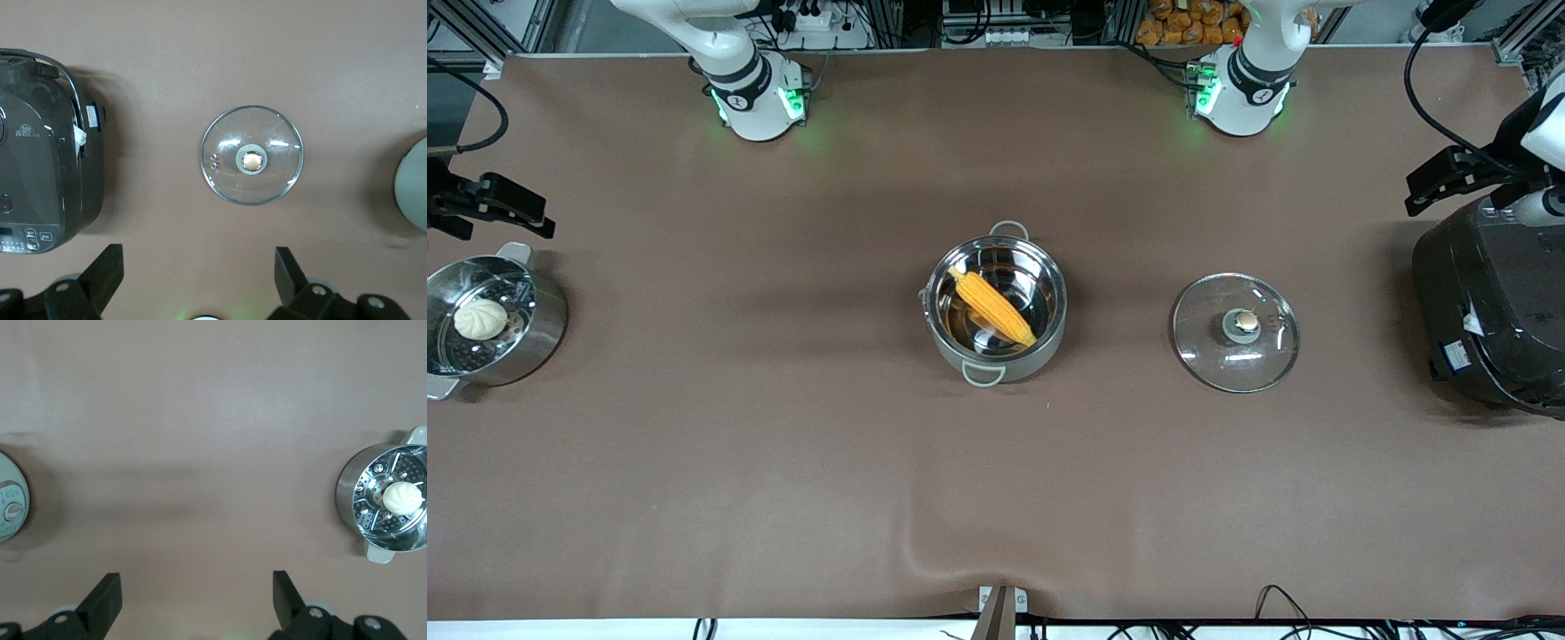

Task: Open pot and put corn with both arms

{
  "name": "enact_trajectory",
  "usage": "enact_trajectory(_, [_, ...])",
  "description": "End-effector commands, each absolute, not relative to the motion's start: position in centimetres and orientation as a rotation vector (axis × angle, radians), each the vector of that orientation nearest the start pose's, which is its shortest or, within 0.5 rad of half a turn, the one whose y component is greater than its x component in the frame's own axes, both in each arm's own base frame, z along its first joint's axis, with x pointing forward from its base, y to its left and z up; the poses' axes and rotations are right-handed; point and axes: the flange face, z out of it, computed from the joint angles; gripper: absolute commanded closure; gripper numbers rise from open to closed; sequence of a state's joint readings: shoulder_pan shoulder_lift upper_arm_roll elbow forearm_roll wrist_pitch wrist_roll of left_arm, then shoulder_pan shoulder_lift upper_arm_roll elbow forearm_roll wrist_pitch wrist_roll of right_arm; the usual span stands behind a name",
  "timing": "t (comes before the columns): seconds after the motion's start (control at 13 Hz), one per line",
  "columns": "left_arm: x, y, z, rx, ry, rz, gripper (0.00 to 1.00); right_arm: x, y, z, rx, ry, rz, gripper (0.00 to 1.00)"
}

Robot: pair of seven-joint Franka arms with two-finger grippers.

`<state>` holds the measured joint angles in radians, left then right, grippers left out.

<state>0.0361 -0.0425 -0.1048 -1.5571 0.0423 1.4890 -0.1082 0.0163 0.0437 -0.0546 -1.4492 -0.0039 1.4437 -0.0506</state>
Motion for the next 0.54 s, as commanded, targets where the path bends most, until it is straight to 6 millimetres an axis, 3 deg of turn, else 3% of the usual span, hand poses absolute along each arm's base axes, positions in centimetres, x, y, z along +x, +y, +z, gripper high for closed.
enact_trajectory(0.0, [53.56, -3.21, 64.42, -3.127, -0.003, 0.037, 0.0, 54.56, -1.96, 65.82, -3.126, -0.005, 0.057, 0.0])
enact_trajectory(0.46, [53.89, -3.22, 63.84, -3.152, -0.011, 0.057, 0.0, 54.3, -2.13, 66.01, -3.125, -0.012, 0.054, 0.0])
